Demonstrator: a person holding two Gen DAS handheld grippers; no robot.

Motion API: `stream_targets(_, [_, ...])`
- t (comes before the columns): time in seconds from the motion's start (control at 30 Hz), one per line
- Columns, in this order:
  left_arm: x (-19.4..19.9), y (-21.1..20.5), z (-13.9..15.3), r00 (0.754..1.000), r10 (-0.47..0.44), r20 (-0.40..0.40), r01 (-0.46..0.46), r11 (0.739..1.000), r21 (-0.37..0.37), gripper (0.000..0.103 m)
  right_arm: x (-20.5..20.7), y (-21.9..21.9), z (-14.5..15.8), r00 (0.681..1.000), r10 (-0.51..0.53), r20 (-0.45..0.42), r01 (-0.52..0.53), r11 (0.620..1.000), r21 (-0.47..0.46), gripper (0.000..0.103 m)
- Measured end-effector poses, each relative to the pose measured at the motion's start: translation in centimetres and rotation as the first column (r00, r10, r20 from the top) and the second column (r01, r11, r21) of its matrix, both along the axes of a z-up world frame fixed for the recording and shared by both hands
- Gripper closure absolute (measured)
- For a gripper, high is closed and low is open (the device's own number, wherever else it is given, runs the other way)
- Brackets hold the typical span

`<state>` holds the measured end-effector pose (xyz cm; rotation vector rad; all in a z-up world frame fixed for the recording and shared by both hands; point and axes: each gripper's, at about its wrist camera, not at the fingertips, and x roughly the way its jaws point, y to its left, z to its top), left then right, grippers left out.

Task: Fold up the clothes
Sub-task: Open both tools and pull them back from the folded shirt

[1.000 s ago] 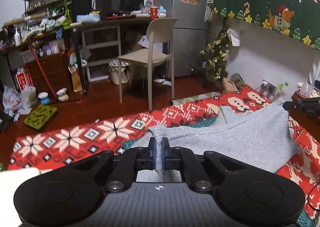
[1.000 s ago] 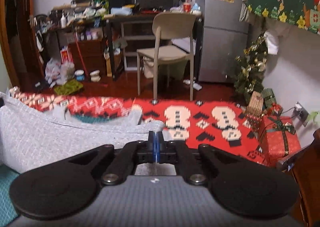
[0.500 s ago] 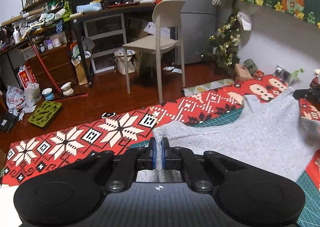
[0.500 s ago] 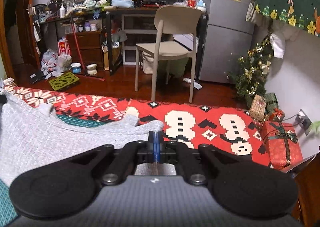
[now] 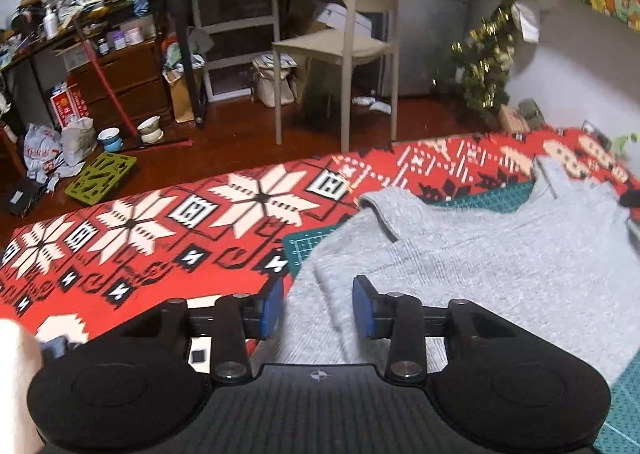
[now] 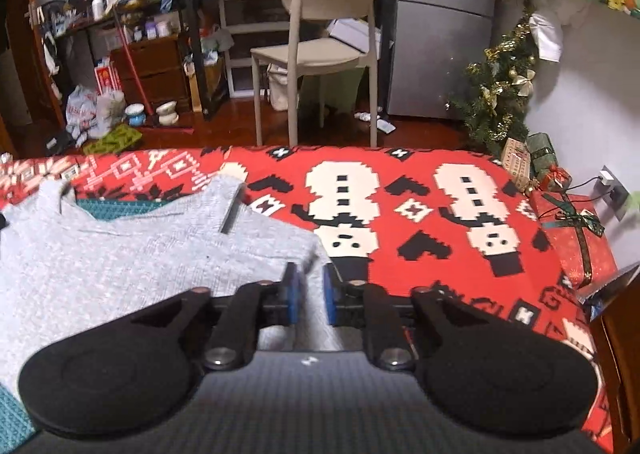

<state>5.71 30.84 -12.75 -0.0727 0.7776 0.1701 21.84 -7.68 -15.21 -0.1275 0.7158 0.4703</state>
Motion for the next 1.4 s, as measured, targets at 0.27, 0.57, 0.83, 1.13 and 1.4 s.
stream_targets(0.27, [-7.9, 1.8, 2.1, 0.994, 0.109, 0.004, -0.108, 0.986, -0.128, 0.053, -5.1, -6.2, 2.6, 0.996, -0.071, -0.062, 0.078, 0.989, 0.127, 0.071])
stream_targets(0.57, [-14.8, 1.1, -0.4, 0.975, 0.213, -0.066, -0.223, 0.926, -0.303, 0.053, -11.3, -10.3, 1.8, 0.977, -0.172, -0.126, 0.193, 0.964, 0.183, 0.071])
stream_targets(0.83, [-15.5, 0.8, -1.5, 0.962, 0.267, -0.057, -0.267, 0.877, -0.400, 0.053, -14.3, -11.7, 1.1, 0.962, -0.221, -0.157, 0.254, 0.938, 0.236, 0.071])
stream_targets(1.13, [-16.2, 1.5, -1.4, 0.938, 0.344, -0.050, -0.338, 0.867, -0.367, 0.053, -15.4, -11.6, 1.6, 0.971, -0.207, -0.123, 0.231, 0.946, 0.228, 0.071])
stream_targets(1.4, [-16.4, 1.2, -2.1, 0.937, 0.344, -0.058, -0.339, 0.860, -0.381, 0.053, -15.1, -12.0, 0.7, 0.962, -0.222, -0.161, 0.260, 0.927, 0.271, 0.065])
